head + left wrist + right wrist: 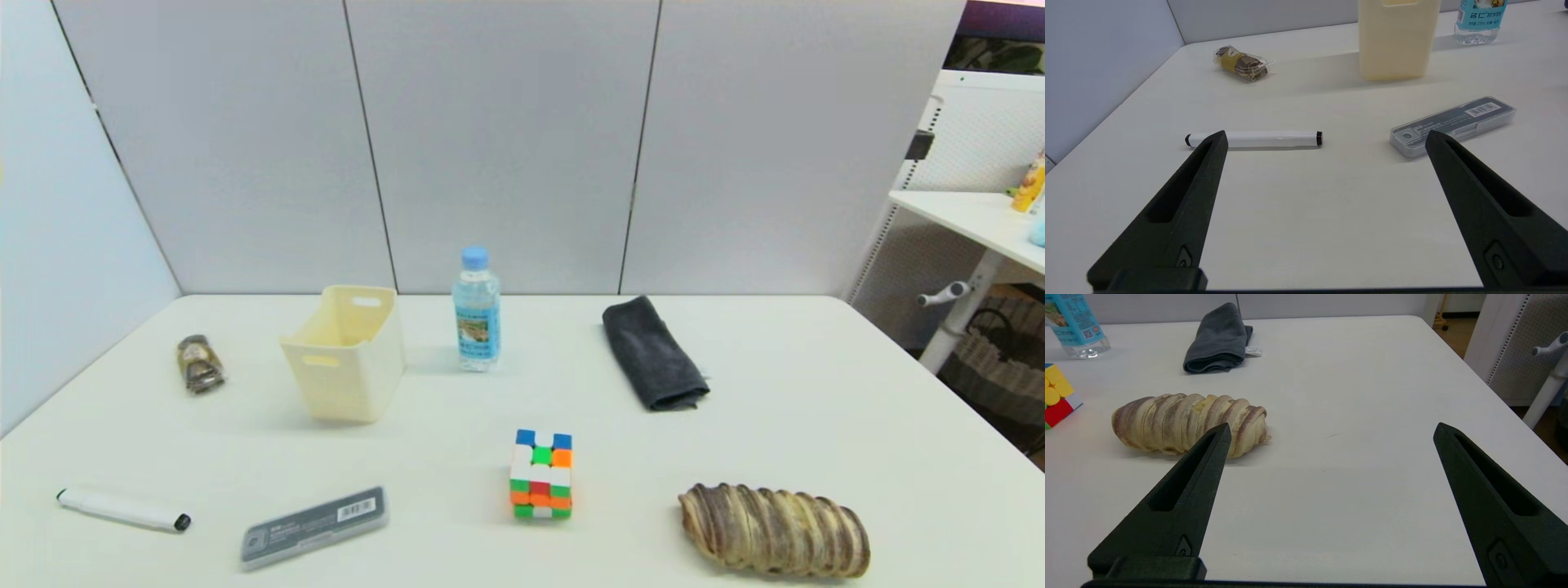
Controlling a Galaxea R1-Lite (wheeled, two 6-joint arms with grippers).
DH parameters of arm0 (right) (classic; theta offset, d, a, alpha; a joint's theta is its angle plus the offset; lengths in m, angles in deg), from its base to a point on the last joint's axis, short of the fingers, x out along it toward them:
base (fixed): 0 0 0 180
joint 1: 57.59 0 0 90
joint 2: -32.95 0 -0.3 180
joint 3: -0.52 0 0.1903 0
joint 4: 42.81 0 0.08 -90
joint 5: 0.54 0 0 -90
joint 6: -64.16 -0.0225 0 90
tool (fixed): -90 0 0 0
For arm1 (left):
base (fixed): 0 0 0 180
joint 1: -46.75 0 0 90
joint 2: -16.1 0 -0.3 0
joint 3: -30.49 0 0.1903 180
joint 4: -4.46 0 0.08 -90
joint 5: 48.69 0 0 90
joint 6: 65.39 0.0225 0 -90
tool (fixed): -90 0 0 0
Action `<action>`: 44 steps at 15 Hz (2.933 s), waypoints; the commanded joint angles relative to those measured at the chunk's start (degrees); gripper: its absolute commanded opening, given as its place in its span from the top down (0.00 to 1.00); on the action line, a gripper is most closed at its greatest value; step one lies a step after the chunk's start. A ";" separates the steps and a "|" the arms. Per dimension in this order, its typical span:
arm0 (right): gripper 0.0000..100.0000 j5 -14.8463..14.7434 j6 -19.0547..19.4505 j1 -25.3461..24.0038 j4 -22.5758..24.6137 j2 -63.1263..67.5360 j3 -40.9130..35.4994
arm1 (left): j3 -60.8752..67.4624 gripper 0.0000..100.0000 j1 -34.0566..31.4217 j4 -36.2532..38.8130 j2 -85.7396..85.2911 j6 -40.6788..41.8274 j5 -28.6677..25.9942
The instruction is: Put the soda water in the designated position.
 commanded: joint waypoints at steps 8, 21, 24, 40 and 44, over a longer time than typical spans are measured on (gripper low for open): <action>0.00 0.02 0.00 -0.02 0.01 0.07 -0.09 | -25.49 0.00 3.35 4.29 35.39 2.21 -0.92; 0.00 0.02 0.00 -0.02 0.01 0.07 -0.09 | -50.80 0.00 25.67 30.56 88.39 3.18 -5.67; 0.00 0.02 0.00 -0.02 0.01 0.07 -0.09 | -54.67 0.00 32.26 30.92 95.77 -1.74 -1.89; 0.00 0.02 0.00 -0.02 0.01 0.07 -0.09 | -59.33 0.00 38.85 46.82 117.57 -15.98 27.20; 0.00 0.02 0.00 -0.02 0.01 0.07 -0.09 | -59.15 0.00 35.87 49.81 119.41 -15.89 25.44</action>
